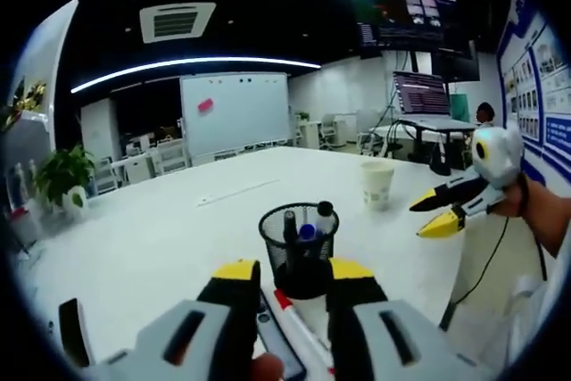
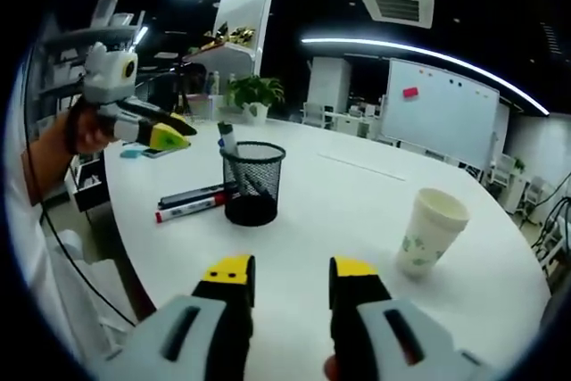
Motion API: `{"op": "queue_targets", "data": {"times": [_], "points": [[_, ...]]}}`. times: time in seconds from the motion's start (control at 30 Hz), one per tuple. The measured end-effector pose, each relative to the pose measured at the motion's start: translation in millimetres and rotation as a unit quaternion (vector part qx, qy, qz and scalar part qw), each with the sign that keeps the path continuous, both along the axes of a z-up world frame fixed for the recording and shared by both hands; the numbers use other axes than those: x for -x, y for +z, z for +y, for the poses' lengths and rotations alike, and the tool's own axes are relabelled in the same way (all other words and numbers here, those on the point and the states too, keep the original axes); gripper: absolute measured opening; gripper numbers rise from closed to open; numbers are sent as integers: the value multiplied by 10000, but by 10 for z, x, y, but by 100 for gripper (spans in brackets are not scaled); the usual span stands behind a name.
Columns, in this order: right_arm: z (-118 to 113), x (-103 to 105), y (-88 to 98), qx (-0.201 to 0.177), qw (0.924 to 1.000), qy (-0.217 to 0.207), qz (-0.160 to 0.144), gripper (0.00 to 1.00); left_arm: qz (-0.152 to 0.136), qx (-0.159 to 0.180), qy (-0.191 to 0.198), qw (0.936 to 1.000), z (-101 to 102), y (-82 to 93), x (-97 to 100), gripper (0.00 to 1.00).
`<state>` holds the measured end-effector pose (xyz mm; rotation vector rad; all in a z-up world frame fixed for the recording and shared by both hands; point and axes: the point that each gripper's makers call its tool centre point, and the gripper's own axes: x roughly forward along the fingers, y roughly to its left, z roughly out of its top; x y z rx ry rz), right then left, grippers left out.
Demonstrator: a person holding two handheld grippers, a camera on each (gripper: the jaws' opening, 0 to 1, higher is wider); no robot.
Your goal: Place the scattered laser pointers and whiteboard markers into the pen holder and stack the scattered paper cups together
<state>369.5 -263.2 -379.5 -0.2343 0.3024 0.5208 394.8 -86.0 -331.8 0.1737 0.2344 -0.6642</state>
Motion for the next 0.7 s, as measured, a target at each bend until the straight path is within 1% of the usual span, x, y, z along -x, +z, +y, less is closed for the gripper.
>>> {"op": "queue_targets", "data": {"times": [0.27,0.57,0.7], "points": [[13,10,3,29,10000,29,6,34,128,-61,-3,9999,-9,-142,71,30],[24,5,-27,37,10000,33,41,34,245,-154,21,9996,67,-270,78,30],[22,0,-32,35,10000,21,48,34,341,-172,-5,9993,55,-342,93,30]]}}
